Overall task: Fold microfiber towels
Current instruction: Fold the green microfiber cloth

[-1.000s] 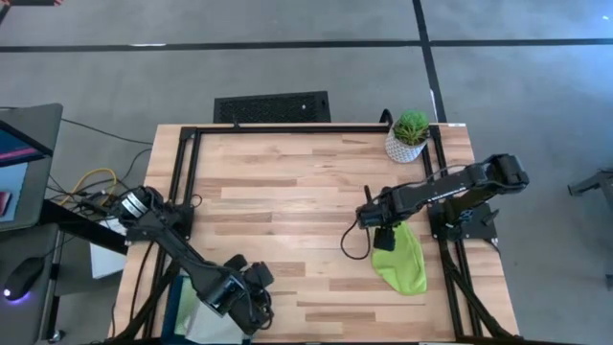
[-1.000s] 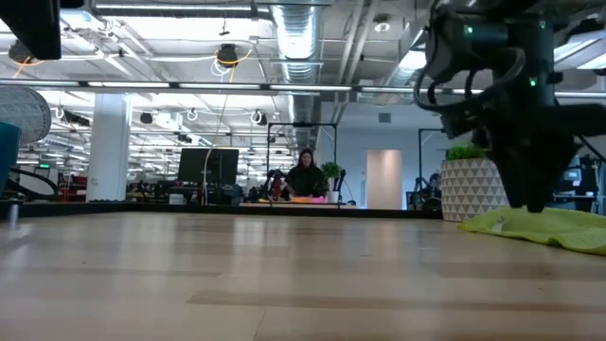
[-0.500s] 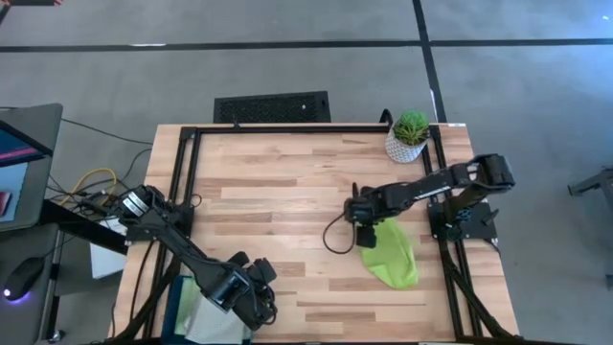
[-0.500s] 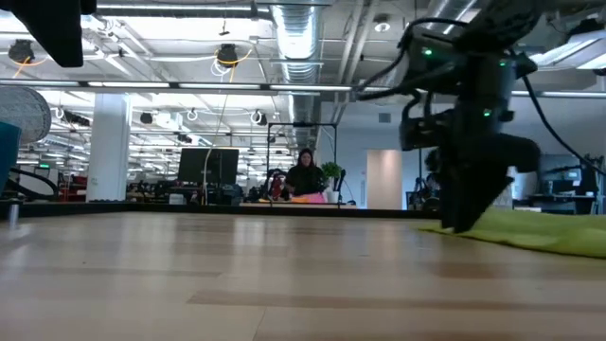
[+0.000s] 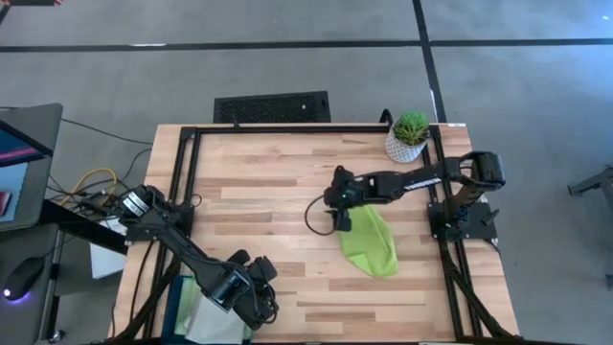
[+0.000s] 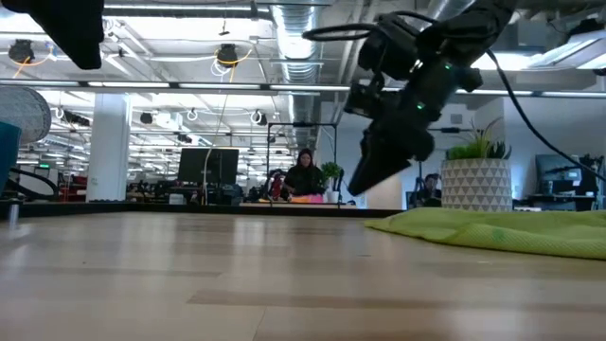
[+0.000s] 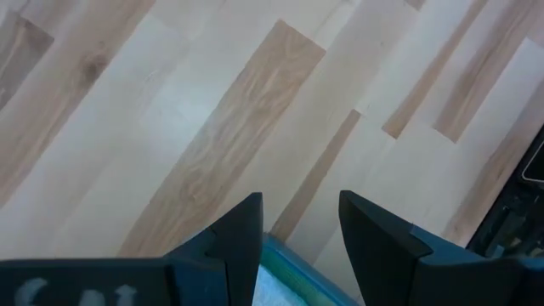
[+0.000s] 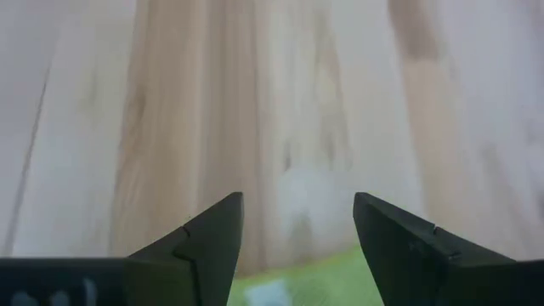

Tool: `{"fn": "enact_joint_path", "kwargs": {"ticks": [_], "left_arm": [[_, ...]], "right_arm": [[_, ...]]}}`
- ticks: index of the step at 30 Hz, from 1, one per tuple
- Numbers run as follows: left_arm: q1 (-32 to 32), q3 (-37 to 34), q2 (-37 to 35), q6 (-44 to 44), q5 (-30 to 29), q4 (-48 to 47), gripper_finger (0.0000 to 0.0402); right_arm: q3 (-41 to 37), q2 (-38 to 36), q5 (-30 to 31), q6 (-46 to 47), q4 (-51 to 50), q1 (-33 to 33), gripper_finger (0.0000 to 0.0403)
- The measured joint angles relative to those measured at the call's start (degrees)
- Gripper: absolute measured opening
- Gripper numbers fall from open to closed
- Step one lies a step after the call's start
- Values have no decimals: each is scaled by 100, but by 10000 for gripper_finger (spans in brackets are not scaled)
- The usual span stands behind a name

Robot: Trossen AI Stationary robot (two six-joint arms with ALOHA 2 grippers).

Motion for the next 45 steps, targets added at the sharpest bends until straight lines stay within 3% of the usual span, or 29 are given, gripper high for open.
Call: {"fn": "enact_joint_path", "kwargs": {"ticks": [3, 7, 12, 16, 20, 23, 28, 31, 36, 45], "left_arm": [[27, 0, 0, 115, -92, 2, 148], [153, -2, 0, 493, -495, 25, 148], [519, -22, 0, 1407, -597, 283, 148], [917, -22, 2, 2651, -590, 1006, 148], [1294, -33, 190, 4267, -266, 1853, 148], [1585, -24, 442, 5413, 301, 2761, 148], [2048, -30, 1055, 6718, 871, 3933, 148], [2312, -28, 1407, 7082, 953, 4546, 148], [2706, -29, 1999, 7192, 1658, 5413, 148], [3033, 203, 2468, 7208, 2232, 5682, 148]], "right_arm": [[94, -10, -3, -116, 185, -105, 249], [140, -467, 1, -71, -338, 3, 249], [132, -1339, 9, 185, -1230, 506, 249], [137, -1980, 41, 590, -1757, 1054, 249], [137, -2498, 50, 980, -2180, 1668, 249], [135, -2804, 270, 1287, -2445, 2143, 249], [133, -3152, 465, 1672, -2622, 2781, 249], [128, -3255, 642, 1774, -2785, 3080, 249], [130, -3231, 796, 1806, -2771, 3364, 249], [135, -3211, 919, 1846, -2837, 3375, 249]]}}
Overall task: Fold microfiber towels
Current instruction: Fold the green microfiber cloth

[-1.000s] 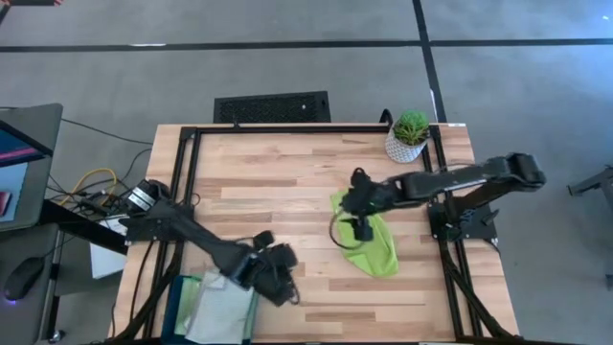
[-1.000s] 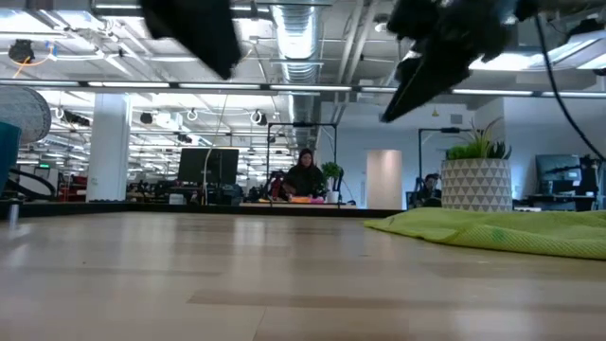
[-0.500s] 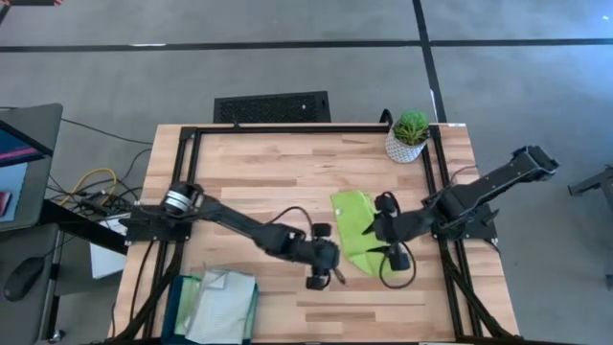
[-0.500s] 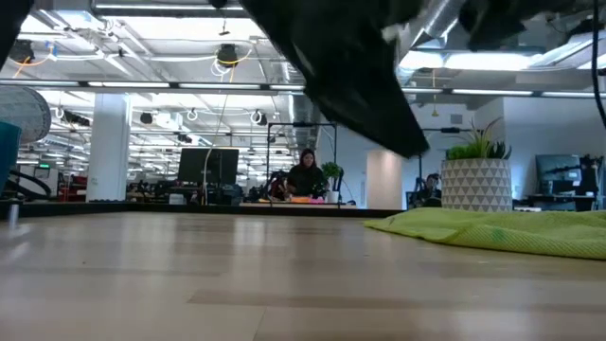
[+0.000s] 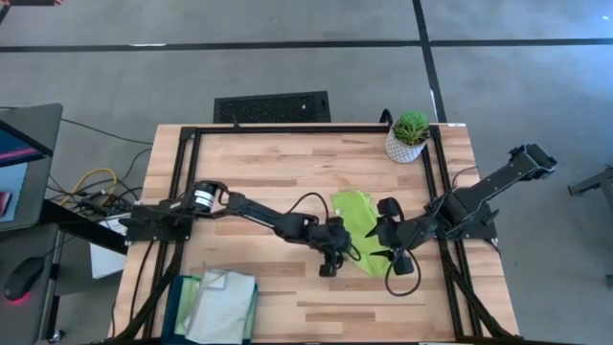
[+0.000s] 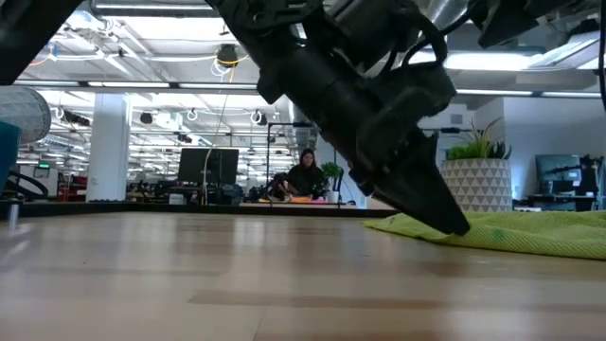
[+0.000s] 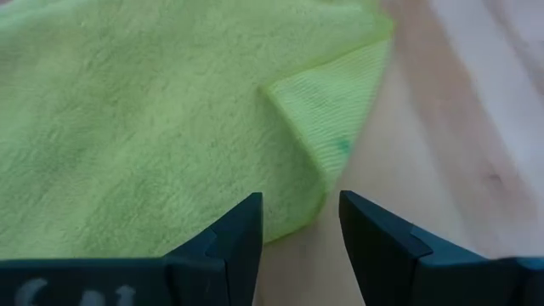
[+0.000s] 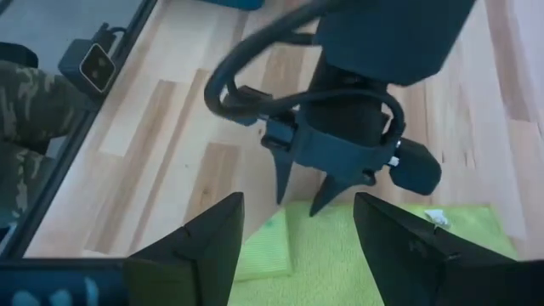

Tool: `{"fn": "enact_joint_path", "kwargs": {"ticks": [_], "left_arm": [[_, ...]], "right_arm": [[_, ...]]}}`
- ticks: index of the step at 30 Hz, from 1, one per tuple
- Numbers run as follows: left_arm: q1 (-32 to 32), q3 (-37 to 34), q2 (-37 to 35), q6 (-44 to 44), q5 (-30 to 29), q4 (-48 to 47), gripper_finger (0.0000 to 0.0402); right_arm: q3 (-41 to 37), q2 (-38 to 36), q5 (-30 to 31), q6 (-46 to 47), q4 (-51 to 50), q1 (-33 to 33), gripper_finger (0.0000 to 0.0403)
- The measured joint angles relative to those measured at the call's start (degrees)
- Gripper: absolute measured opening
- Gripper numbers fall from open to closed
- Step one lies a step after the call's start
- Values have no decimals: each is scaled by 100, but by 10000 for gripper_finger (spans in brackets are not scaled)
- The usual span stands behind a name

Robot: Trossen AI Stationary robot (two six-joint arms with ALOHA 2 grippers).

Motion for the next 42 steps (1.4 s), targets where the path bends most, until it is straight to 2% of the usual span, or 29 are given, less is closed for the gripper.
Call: {"fn": "enact_joint_path", "kwargs": {"ticks": [2, 7, 15, 25, 29, 34, 38, 42], "left_arm": [[14, 5, -4, 36, 174, 68, 148], [9, 7, 31, -43, 41, 238, 148], [3, 22, 391, -244, 214, 849, 148], [5, 22, 424, -602, 250, 880, 144], [9, 13, 393, -815, 280, 835, 105], [-8, -15, 180, -823, 460, 462, 17], [-10, -13, -175, -815, 517, 27, 9], [-6, -11, -552, -817, 295, -538, 2]], "right_arm": [[0, 0, 1, 1, -51, 0, 249], [0, 0, 2, 1, -55, 0, 249], [2, 0, 2, 12, -44, 0, 249], [2, 0, 2, 10, -66, 0, 249], [2, 0, 2, 10, -91, 0, 249], [2, 0, 0, 10, -137, 0, 249], [2, 0, 0, 10, -154, 0, 249], [2, 0, -2, 6, -239, 0, 249]]}}
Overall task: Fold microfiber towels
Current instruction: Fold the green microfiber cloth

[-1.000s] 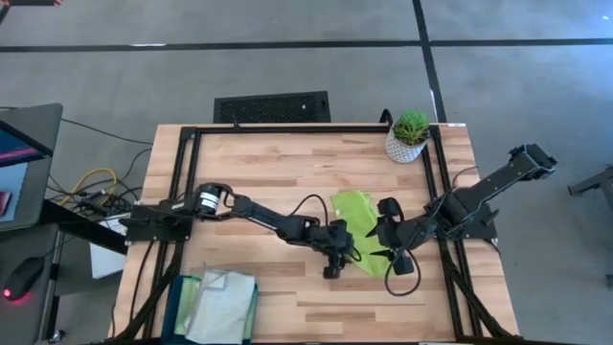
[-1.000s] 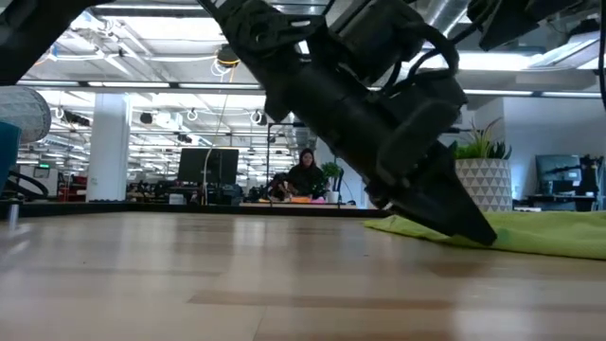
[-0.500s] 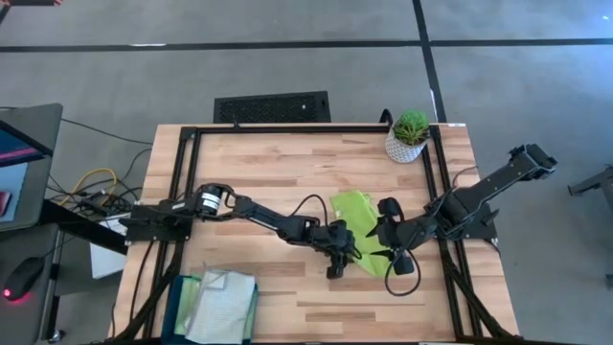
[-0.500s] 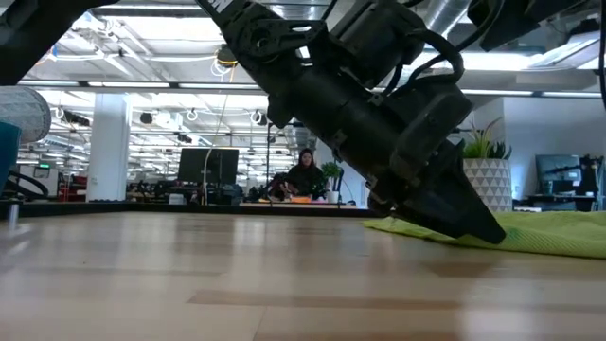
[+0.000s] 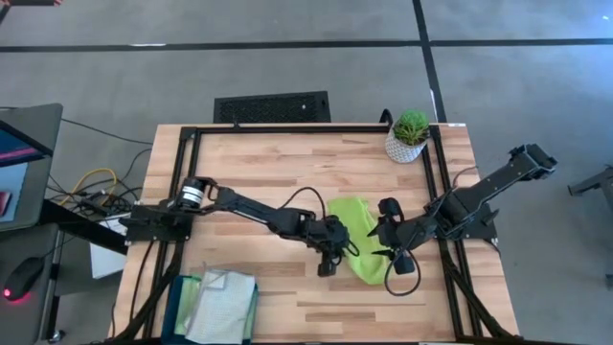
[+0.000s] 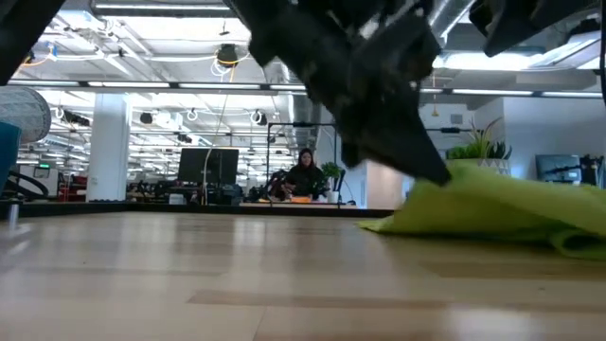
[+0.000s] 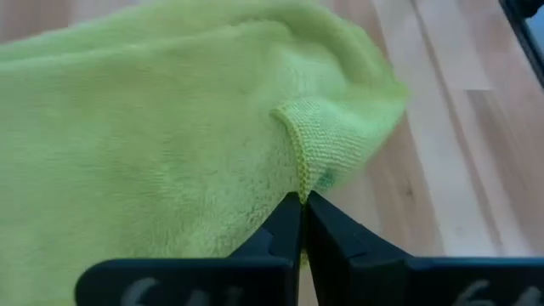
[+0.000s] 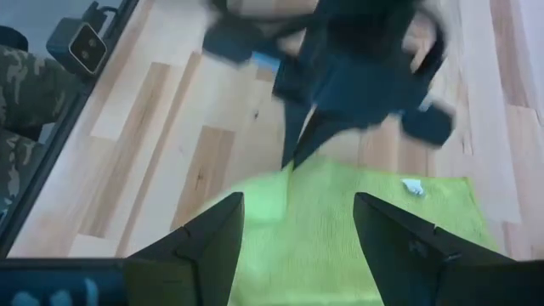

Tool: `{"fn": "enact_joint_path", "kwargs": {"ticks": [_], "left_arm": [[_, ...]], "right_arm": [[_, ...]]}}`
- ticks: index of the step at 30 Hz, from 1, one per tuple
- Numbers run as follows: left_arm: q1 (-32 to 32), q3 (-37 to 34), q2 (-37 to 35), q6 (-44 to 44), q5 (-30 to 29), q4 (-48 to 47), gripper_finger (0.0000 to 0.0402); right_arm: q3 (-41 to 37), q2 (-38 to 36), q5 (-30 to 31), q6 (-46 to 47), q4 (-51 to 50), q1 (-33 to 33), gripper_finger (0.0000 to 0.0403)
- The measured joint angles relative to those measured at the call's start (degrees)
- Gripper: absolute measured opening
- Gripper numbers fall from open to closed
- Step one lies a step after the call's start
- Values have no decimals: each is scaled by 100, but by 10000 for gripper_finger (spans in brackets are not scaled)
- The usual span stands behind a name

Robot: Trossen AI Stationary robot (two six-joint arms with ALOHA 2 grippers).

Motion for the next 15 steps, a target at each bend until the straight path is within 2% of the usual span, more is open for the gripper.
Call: {"fn": "enact_joint_path", "kwargs": {"ticks": [9, 15], "left_arm": [[15, 6, -1178, 3, -883, -867, 1], [36, 15, -1949, 1, -1584, -937, 0]], "right_arm": [[-2, 0, 0, 179, -270, 0, 249], [-388, 2, 120, 292, 239, 0, 249]]}}
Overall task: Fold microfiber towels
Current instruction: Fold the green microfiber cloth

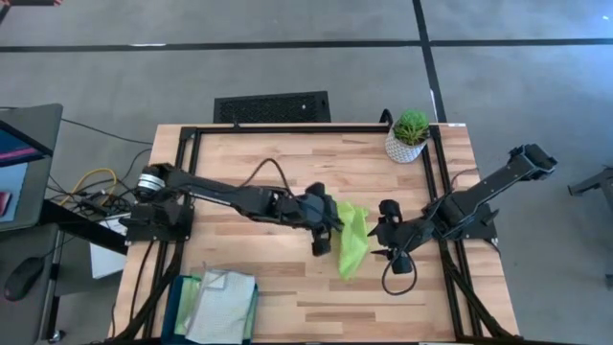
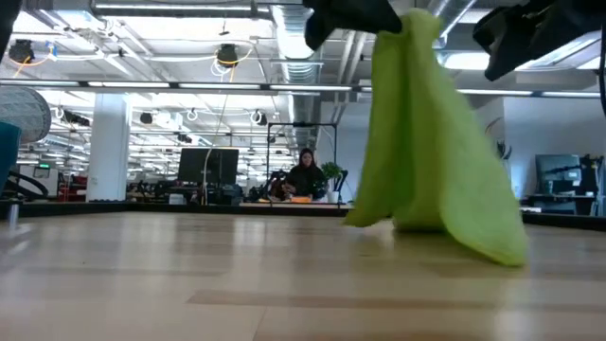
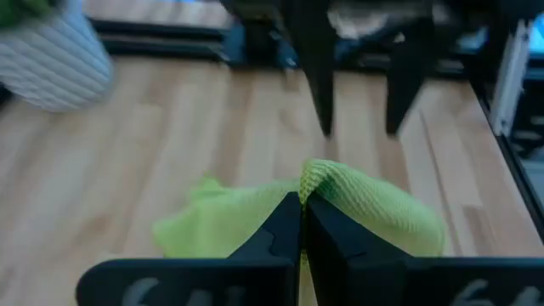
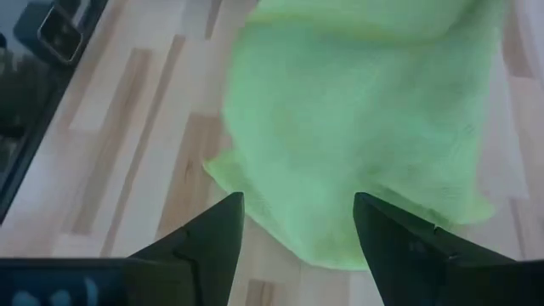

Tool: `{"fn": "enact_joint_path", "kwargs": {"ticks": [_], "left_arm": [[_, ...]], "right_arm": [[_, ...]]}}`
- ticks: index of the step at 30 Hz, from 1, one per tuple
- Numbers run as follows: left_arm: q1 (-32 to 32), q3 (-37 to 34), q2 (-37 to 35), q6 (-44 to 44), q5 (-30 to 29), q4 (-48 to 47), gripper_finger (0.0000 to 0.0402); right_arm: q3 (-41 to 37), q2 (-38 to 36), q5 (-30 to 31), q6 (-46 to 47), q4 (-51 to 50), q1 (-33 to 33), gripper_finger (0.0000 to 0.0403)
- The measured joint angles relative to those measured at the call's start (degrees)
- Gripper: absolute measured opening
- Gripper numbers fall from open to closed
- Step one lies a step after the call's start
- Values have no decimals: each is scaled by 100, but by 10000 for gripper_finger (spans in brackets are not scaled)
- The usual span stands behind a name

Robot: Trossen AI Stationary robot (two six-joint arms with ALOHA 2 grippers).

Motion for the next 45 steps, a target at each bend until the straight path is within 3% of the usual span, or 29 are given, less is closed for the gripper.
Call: {"fn": "enact_joint_path", "kwargs": {"ticks": [7, 12, 17, 24, 30, 36, 42, 45], "left_arm": [[164, 0, -381, 39, -732, -9, 0], [373, 0, -384, 42, -849, 150, 0], [519, 0, -384, -1, -1061, 202, 0], [526, -2, -384, 398, -1412, 1049, 0], [526, -2, -384, 606, -1898, 1957, 0], [526, -2, -384, 702, -2319, 2645, 0], [526, -2, -384, 802, -2344, 2853, 0], [526, -2, -384, 803, -2346, 2856, 0]], "right_arm": [[-529, 0, 212, -27, 1092, 0, 249], [-890, 0, 239, -178, 1743, 0, 249], [-1218, 0, 665, -199, 1935, 0, 249], [-1615, 0, 1100, -448, 2580, 0, 249], [-1781, 238, 2134, -571, 2959, -1, 249], [-1782, 1018, 2965, -847, 3709, 0, 249], [-1782, 1855, 4527, -912, 4376, 34, 249], [-1782, 2139, 5020, -906, 4596, 55, 249]]}}
